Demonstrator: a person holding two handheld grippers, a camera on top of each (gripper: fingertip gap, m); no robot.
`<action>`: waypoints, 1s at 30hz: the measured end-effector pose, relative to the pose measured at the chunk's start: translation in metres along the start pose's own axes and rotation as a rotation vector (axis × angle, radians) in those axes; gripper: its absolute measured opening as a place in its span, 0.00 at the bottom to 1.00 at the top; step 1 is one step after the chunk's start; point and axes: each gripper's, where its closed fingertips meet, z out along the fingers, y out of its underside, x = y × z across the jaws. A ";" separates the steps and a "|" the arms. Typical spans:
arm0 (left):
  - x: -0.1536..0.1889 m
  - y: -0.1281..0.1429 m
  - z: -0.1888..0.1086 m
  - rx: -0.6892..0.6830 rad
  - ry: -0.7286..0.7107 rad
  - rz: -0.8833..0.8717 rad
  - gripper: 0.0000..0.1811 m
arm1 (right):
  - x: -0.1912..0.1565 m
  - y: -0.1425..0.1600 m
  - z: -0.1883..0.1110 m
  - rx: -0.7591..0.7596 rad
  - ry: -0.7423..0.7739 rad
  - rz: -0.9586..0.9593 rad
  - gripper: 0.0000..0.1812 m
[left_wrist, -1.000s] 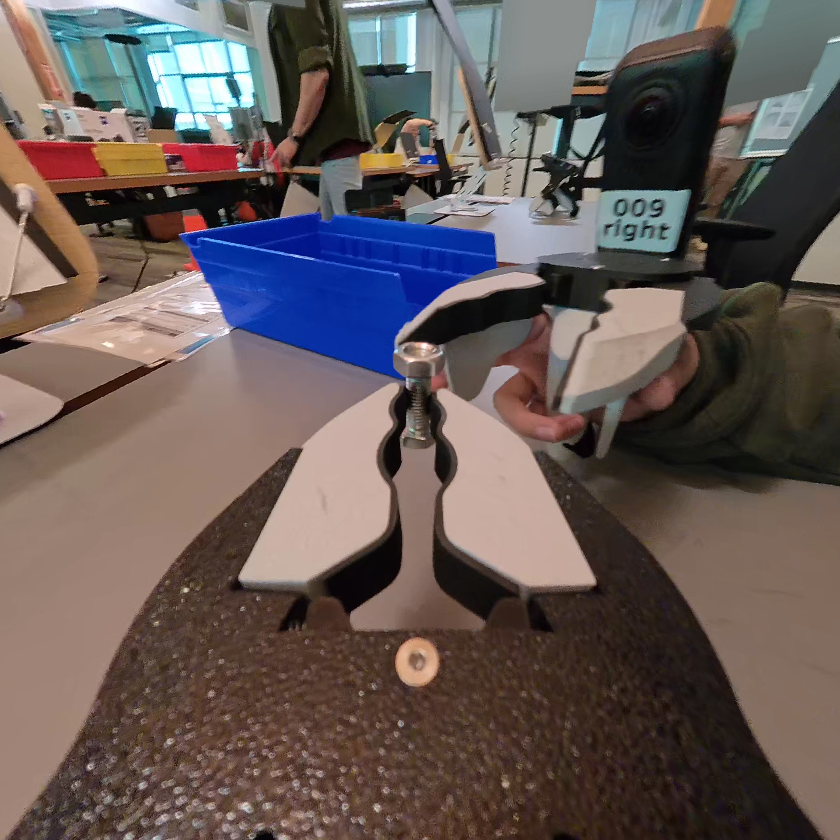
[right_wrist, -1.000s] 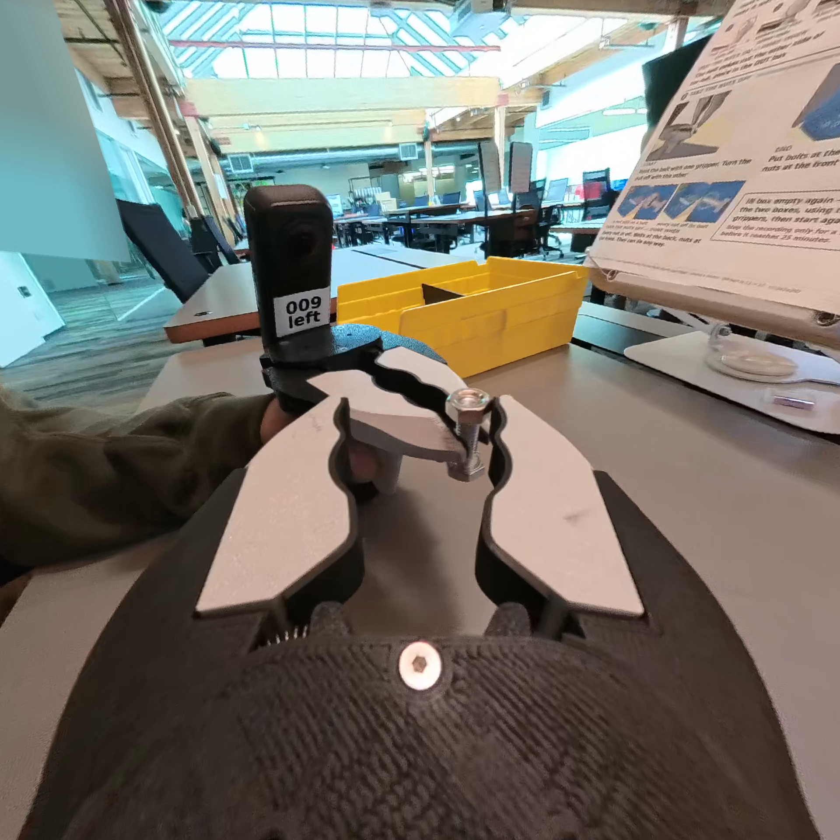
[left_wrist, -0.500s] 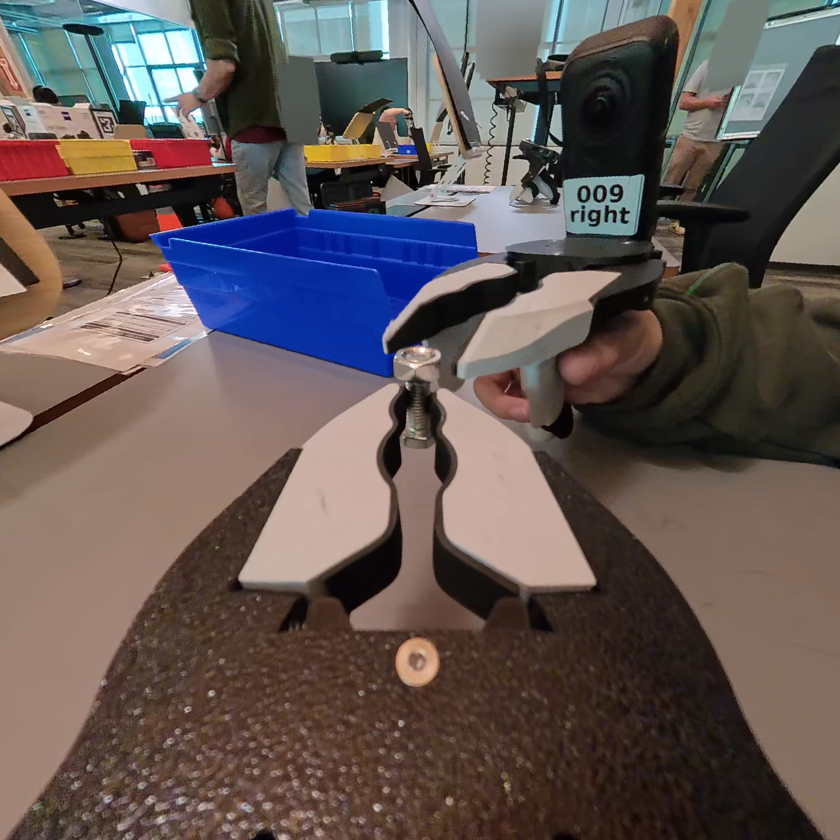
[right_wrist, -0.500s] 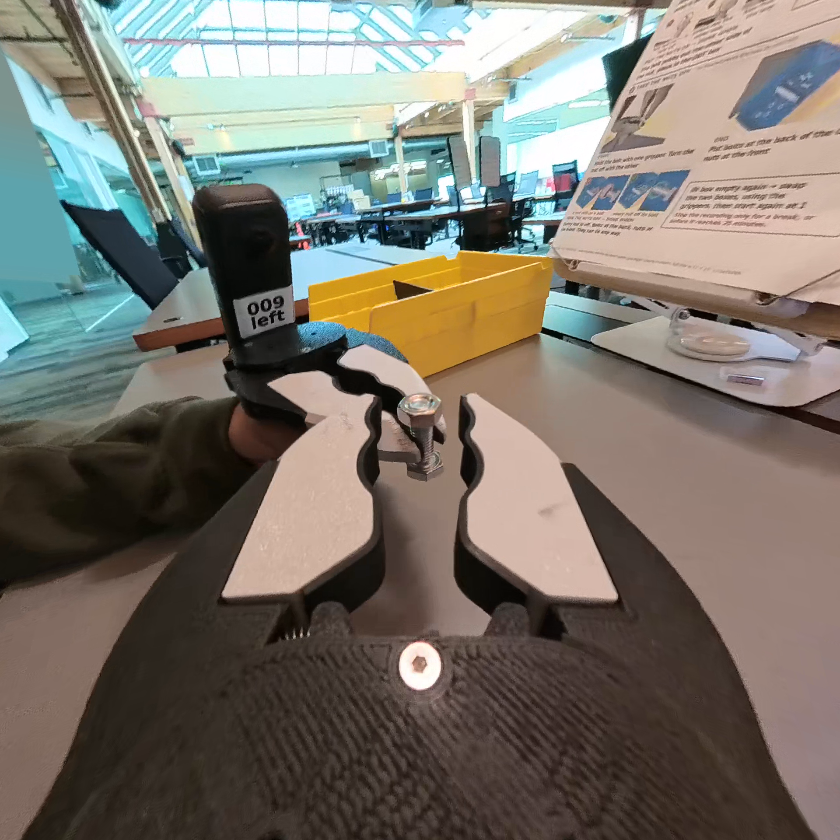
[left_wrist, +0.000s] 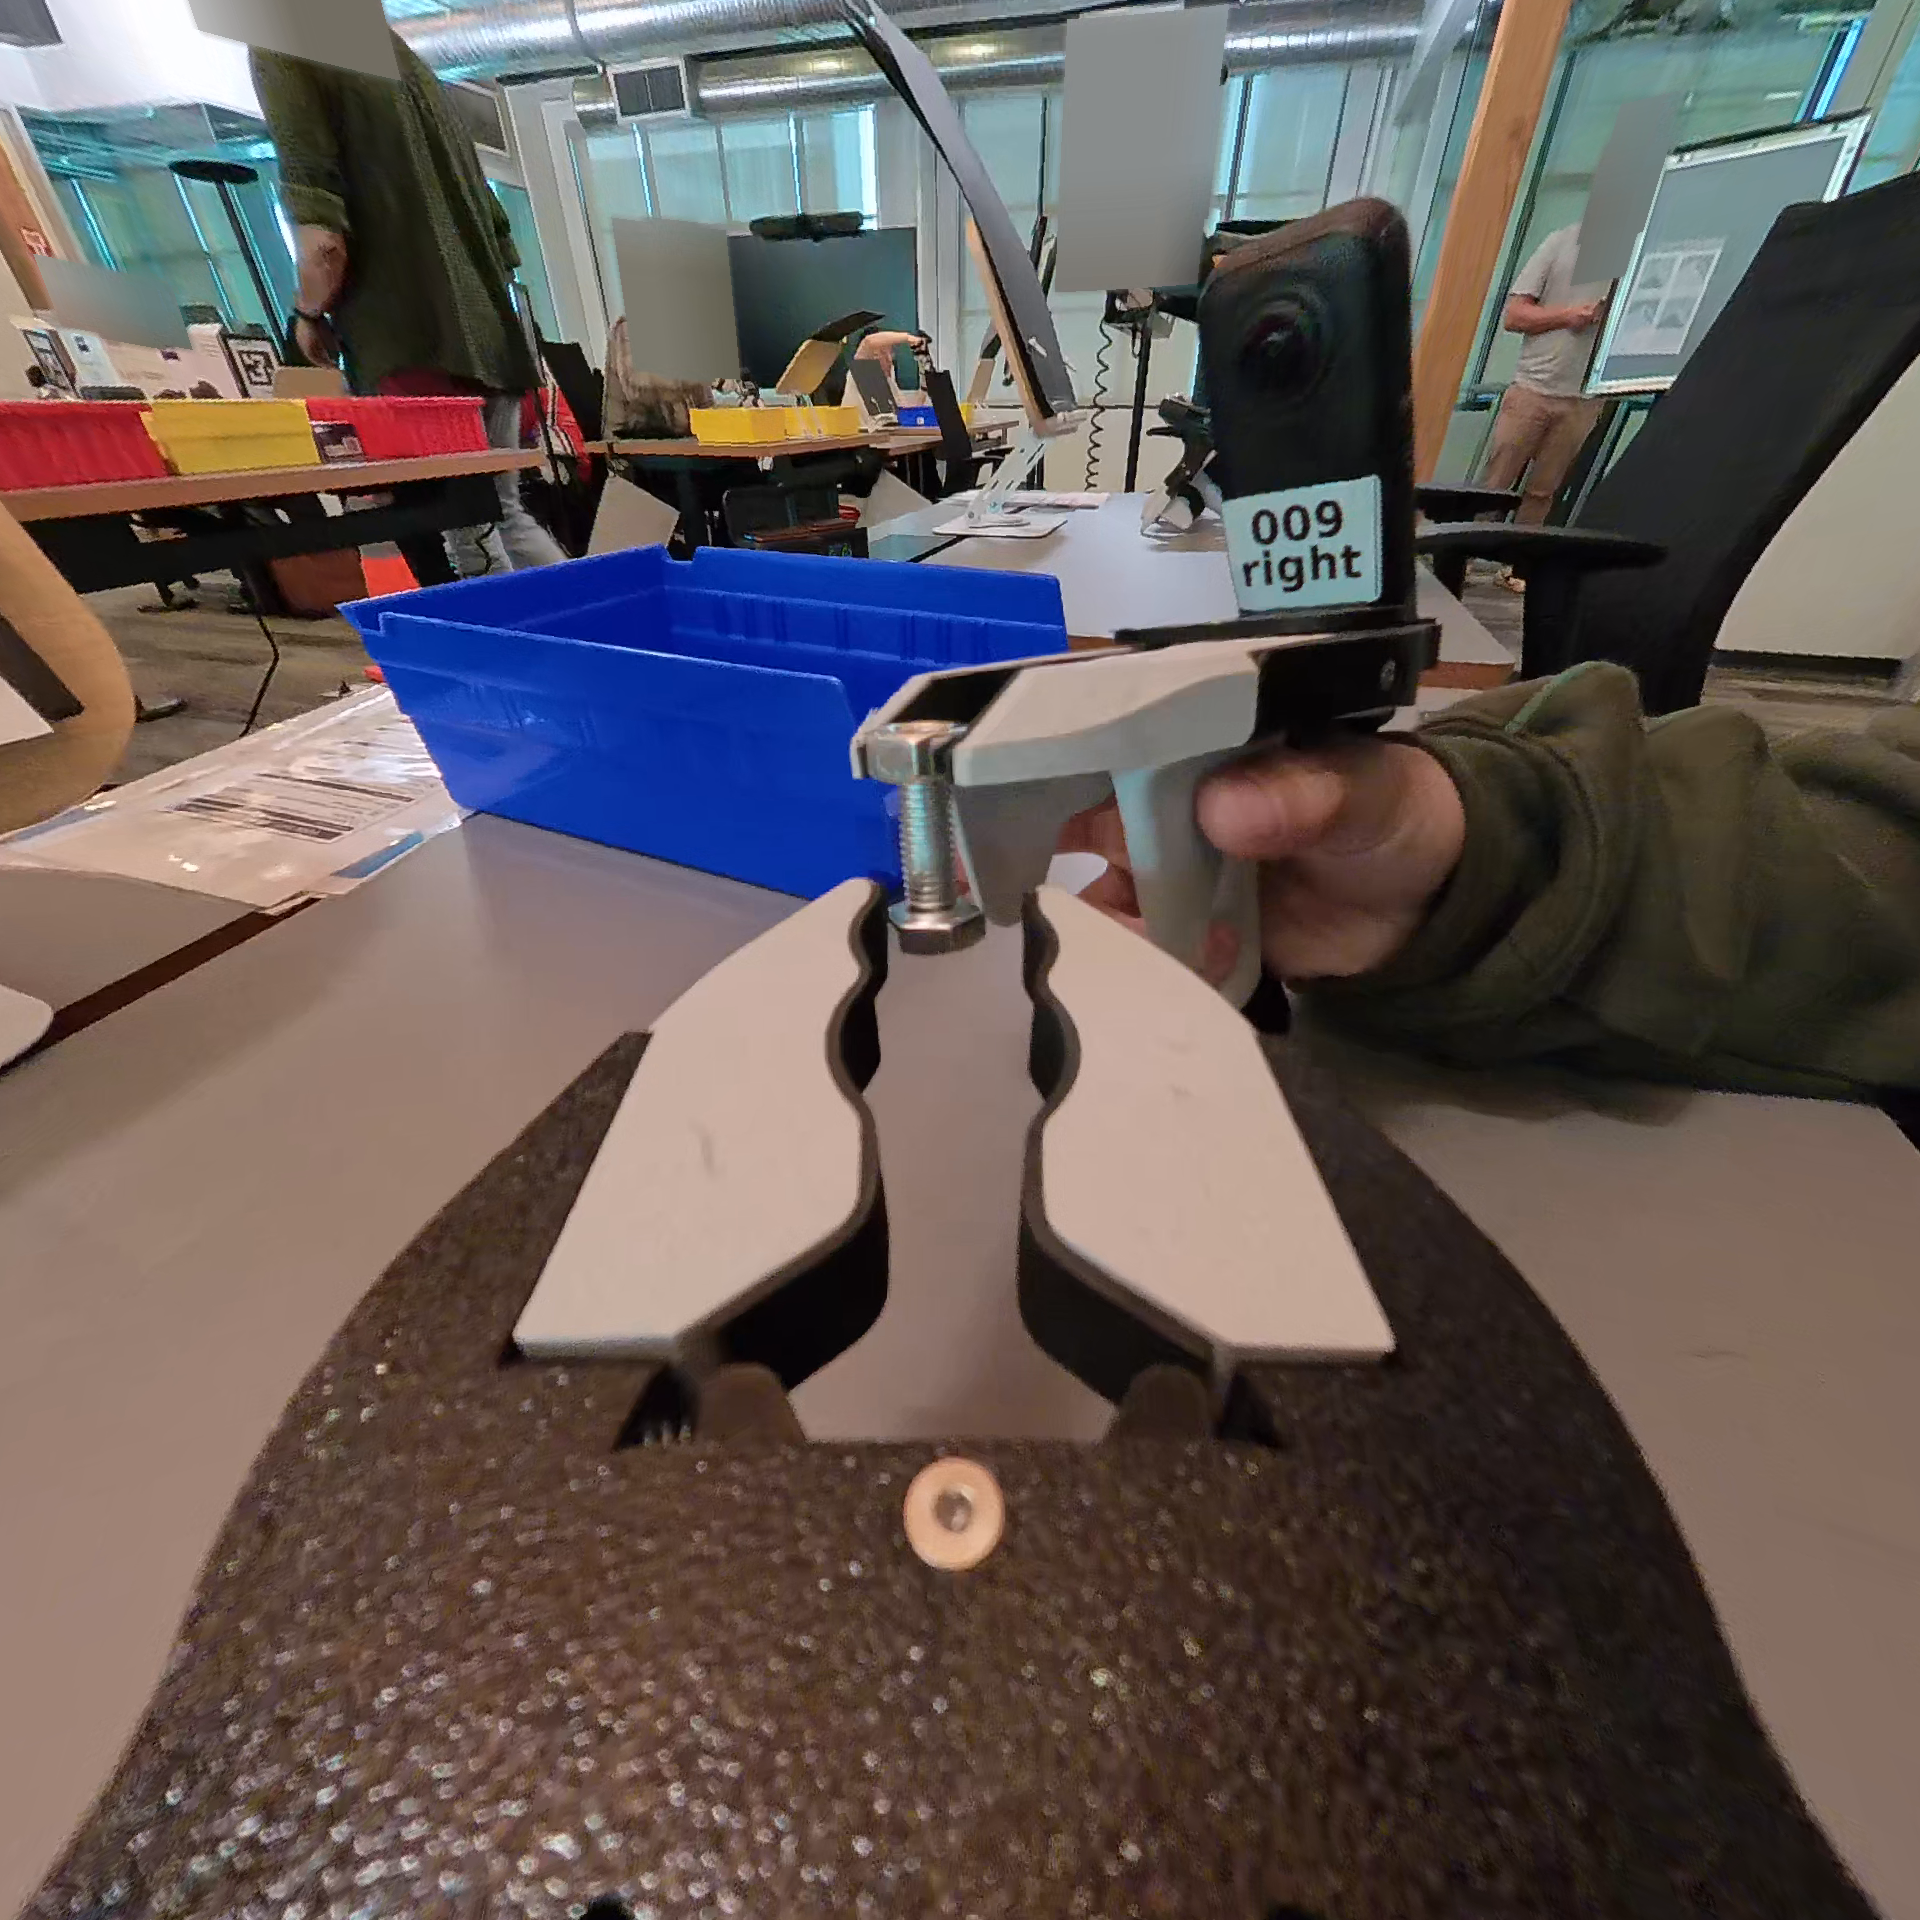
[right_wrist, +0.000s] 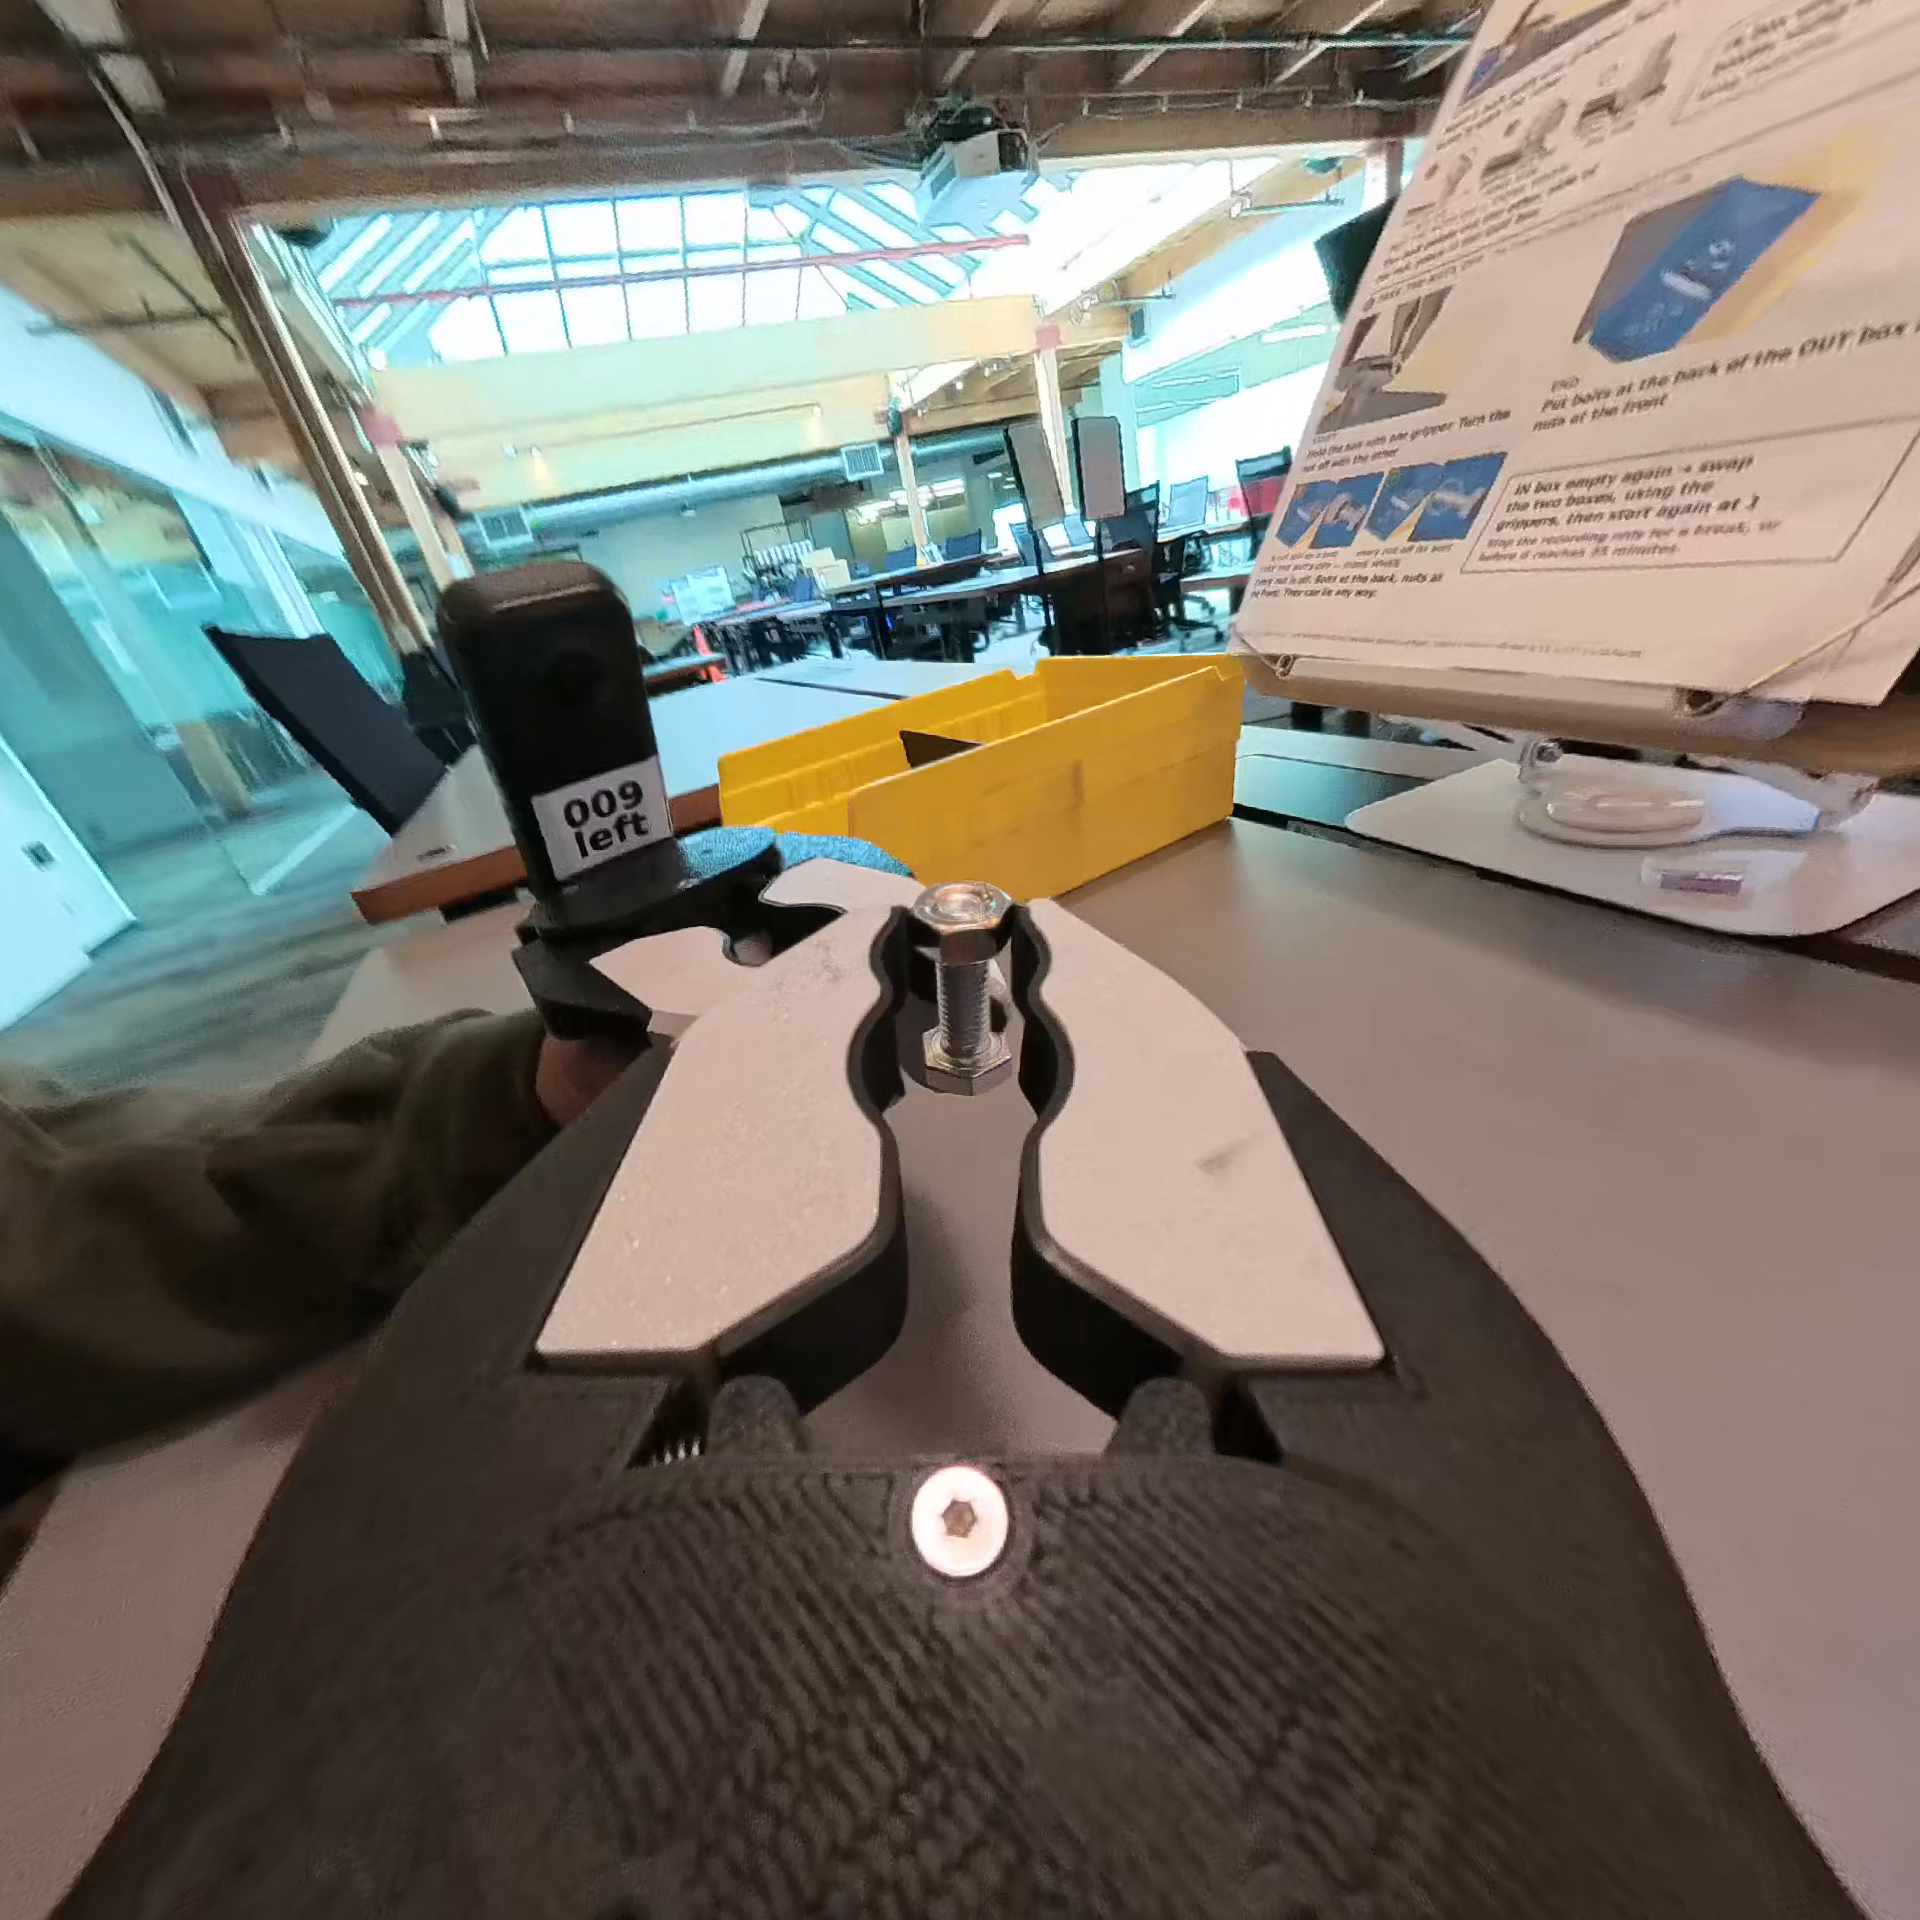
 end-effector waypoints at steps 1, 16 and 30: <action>0.000 0.000 0.000 0.000 0.002 -0.008 0.14 | 0.001 -0.001 -0.001 0.010 -0.004 0.024 0.10; -0.005 0.011 0.003 -0.089 -0.049 0.013 0.10 | -0.003 0.002 0.003 0.002 -0.004 -0.020 0.10; -0.014 0.017 0.001 -0.126 -0.113 0.071 0.10 | 0.003 0.002 0.001 -0.011 0.055 -0.050 0.22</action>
